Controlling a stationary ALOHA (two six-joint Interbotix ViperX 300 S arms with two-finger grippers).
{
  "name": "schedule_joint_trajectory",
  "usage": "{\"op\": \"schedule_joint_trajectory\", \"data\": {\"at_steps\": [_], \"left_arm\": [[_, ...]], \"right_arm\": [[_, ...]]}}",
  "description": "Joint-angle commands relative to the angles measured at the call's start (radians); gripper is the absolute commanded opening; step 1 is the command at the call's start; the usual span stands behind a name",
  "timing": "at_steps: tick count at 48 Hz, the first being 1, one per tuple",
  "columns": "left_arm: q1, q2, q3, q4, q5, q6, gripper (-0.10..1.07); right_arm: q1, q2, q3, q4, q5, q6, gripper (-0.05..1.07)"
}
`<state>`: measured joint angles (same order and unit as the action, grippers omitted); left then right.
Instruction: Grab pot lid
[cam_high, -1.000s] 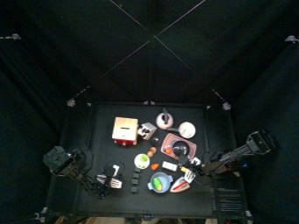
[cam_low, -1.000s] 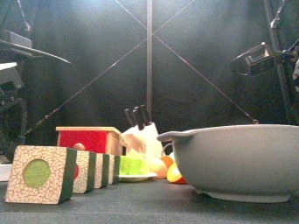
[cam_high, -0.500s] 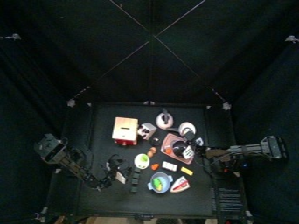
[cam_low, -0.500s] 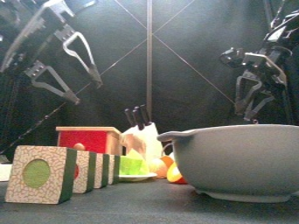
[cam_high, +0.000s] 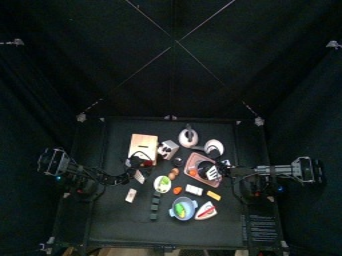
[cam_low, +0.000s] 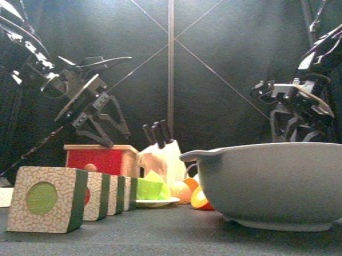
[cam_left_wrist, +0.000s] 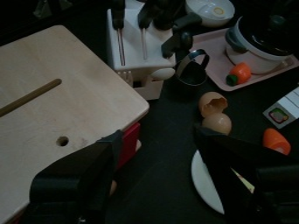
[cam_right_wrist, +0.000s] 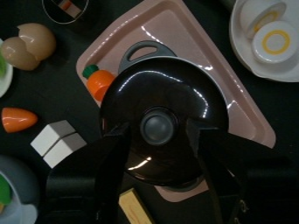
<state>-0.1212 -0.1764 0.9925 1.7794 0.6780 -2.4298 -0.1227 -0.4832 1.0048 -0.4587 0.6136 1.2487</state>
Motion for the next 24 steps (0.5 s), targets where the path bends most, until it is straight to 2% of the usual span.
{"op": "schedule_joint_trajectory", "data": {"at_steps": [1, 4, 11, 17, 24], "left_arm": [[0.008, -0.014, -0.011, 0.002, 0.003, -0.002, 0.97], [0.008, -0.014, -0.009, 0.000, 0.003, -0.002, 0.97], [0.015, -0.014, -0.008, 0.000, 0.005, -0.002, 0.97], [0.014, -0.012, -0.005, 0.003, 0.005, 0.000, 0.97], [0.015, -0.014, -0.002, -0.002, 0.003, -0.002, 0.97]], "right_arm": [[-0.005, 0.006, -0.008, -0.005, -0.002, 0.002, 0.86], [-0.003, 0.009, -0.011, -0.006, -0.002, 0.002, 0.81], [-0.006, -0.006, -0.032, -0.006, 0.017, 0.000, 0.59], [0.000, -0.064, -0.052, -0.008, 0.038, 0.002, 0.57], [-0.006, -0.072, -0.055, -0.020, 0.038, 0.000, 0.57]]}}
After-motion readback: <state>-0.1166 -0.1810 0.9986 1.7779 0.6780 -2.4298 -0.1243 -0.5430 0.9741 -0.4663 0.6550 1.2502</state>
